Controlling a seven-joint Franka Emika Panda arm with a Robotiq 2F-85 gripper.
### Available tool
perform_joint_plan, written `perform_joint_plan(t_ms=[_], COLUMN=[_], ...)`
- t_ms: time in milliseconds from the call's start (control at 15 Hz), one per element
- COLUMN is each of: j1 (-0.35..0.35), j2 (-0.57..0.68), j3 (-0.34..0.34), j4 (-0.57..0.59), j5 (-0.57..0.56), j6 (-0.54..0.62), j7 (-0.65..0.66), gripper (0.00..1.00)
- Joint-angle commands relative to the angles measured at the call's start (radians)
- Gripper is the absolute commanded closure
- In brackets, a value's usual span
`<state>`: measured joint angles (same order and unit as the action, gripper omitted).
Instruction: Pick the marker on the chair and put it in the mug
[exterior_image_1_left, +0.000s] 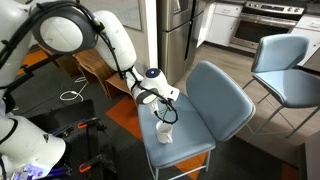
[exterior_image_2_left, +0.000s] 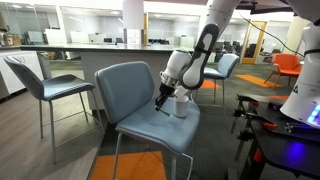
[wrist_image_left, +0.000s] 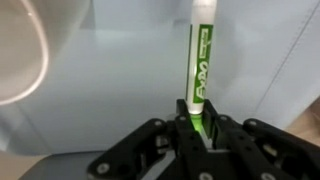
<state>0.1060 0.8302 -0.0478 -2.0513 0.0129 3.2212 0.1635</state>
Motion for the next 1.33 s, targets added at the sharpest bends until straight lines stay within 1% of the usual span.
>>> perform_joint_plan(t_ms=[0, 267, 467, 533, 800, 1000, 1067, 1133, 1200, 1267], j1=[-0.032, -0.099, -0.203, -0.236, -0.386, -0.486, -0.488, -0.511, -0.526, -0.522], j2=[-0.111, -0.195, -0.23, -0.26, -0.307, -0.311, -0.31, -0.31, -0.305, -0.303], j3=[0.013, 0.028, 0.081, 0.098, 0.189, 0.246, 0.24, 0.257, 0.265, 0.262], j4=[-0.128, -0.226, -0.28, -0.251, -0.259, -0.297, -0.32, -0.336, -0.351, -0.364], j5=[0.006, -0.02, -0.087, -0.12, -0.24, -0.33, -0.344, -0.365, -0.384, -0.373], j6=[0.096, 0.196, 0.298, 0.243, 0.249, 0.247, 0.234, 0.205, 0.208, 0.215], j7=[-0.054, -0.11, -0.147, -0.151, -0.142, -0.128, -0.129, -0.124, -0.128, -0.155], gripper=[0.95, 0.95, 0.95, 0.95, 0.95, 0.95, 0.95, 0.95, 0.95, 0.95])
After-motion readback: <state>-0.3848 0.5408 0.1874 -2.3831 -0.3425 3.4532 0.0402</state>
